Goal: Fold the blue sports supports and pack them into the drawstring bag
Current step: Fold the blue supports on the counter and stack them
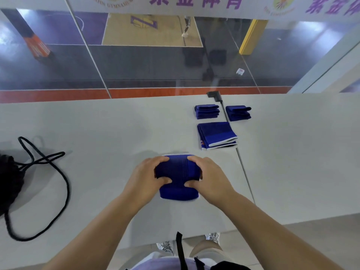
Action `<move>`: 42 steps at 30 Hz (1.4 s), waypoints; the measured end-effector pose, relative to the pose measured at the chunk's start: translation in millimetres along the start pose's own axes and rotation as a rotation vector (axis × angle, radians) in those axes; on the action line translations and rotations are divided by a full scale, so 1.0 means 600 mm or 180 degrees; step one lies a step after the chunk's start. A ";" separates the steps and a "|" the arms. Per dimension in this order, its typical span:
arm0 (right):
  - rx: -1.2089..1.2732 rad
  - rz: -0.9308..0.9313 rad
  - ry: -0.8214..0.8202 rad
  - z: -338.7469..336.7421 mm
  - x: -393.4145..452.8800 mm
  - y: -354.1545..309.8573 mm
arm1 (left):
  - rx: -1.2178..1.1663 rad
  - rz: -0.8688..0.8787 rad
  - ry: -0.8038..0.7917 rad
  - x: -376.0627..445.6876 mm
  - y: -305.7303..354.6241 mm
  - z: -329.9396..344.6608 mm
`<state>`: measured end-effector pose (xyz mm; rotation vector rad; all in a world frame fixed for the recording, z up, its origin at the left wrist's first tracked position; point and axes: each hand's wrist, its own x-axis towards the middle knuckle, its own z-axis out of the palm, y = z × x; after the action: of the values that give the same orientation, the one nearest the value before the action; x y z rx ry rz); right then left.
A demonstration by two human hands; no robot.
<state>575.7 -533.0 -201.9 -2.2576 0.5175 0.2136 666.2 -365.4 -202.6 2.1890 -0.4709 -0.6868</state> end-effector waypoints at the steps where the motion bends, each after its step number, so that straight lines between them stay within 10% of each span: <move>1: -0.0058 -0.0030 0.0086 -0.002 0.000 0.001 | 0.0086 0.0059 0.0012 0.001 0.001 -0.001; 9: 0.0009 -0.0181 -0.0008 -0.035 -0.010 0.014 | 0.0276 0.0519 -0.0336 0.009 0.008 -0.001; 42: 0.0458 0.0289 -0.0941 -0.247 0.282 0.155 | 0.1168 -0.0933 -0.0163 0.158 0.090 0.099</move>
<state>686.7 -749.0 -218.0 -2.0195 0.4615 0.5303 698.6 -483.5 -224.0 2.6247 -0.3226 -0.8692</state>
